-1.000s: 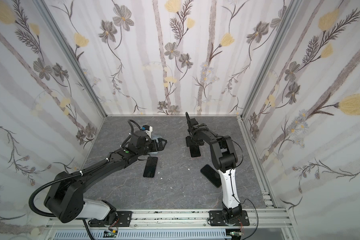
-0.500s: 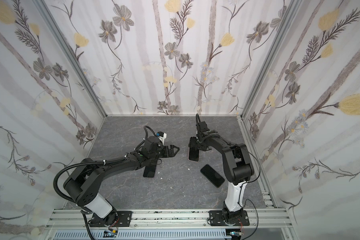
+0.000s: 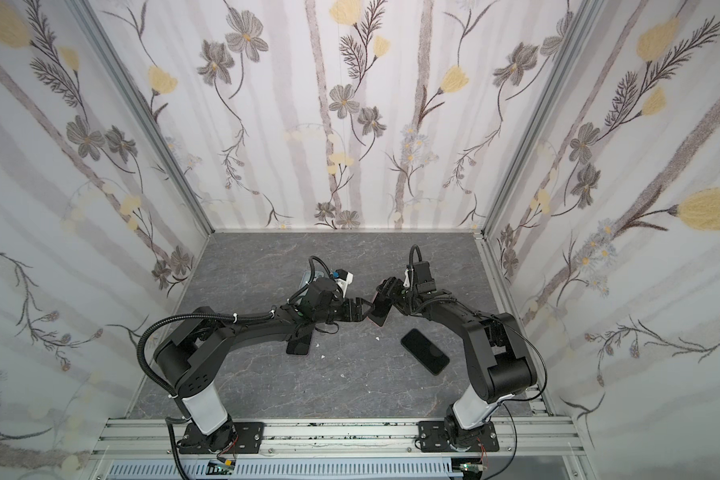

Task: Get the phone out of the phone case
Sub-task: 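Bring the pink-cased phone toward the left gripper, which reaches to grip its edge, then close the left gripper on the pink case edge while the right gripper holds the phone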

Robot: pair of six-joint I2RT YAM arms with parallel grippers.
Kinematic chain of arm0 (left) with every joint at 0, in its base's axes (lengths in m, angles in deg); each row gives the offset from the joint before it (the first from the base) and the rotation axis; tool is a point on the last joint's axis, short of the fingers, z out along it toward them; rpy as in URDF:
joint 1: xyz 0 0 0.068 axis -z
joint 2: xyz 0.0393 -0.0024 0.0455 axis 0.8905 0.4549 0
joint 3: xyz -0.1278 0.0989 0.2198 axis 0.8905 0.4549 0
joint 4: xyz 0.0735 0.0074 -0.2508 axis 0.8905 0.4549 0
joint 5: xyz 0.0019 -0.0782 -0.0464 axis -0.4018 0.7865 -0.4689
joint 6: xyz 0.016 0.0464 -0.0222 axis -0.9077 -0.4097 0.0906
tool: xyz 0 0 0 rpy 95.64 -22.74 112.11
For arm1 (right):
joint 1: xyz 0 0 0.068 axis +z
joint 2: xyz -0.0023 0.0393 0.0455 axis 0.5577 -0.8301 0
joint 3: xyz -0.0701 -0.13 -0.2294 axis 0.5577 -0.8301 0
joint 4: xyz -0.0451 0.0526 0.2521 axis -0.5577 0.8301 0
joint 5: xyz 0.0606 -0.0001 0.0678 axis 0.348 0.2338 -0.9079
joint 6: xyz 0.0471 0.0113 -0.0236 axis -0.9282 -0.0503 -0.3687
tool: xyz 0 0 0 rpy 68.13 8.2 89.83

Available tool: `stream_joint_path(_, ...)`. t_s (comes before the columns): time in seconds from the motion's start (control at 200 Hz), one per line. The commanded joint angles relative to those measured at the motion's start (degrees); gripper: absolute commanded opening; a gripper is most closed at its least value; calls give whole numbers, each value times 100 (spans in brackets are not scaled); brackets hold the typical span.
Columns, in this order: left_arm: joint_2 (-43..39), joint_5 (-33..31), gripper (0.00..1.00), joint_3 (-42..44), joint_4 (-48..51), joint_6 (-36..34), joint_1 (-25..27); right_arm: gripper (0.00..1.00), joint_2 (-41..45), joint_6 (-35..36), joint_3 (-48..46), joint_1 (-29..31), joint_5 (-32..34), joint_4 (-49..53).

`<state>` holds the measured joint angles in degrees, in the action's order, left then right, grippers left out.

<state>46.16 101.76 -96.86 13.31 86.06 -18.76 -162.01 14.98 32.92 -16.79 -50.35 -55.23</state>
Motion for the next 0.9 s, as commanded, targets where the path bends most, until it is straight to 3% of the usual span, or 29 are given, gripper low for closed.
stream_joint_path(0.0,121,58,74,-111,-239,61,29,51,144,-683,-119,44,-180,-991)
stream_joint_path(0.624,187,65,30,-94,-239,57,73,49,445,-1032,-348,136,-114,-1224)
stream_joint_path(0.894,121,-17,32,-104,-246,55,70,49,472,-1027,-391,212,-59,-1160)
